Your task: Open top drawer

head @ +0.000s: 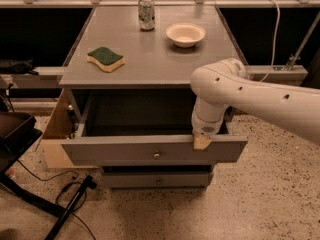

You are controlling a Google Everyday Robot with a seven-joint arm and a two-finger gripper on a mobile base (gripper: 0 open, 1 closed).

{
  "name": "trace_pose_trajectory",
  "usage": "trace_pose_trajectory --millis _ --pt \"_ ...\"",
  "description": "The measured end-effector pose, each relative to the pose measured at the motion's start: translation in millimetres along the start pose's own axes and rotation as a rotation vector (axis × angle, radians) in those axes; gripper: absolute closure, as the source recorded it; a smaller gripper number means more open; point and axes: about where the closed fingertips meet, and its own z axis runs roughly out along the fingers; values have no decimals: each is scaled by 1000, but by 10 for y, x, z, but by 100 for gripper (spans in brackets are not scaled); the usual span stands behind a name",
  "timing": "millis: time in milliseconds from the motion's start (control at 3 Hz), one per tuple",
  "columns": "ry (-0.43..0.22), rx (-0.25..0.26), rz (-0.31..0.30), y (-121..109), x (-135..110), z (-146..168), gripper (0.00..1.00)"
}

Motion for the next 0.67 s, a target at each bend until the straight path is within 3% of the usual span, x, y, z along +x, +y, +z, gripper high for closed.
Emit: trace_pose_trajectory --millis 667 --pt "6 -40 -1 198 75 -40 100"
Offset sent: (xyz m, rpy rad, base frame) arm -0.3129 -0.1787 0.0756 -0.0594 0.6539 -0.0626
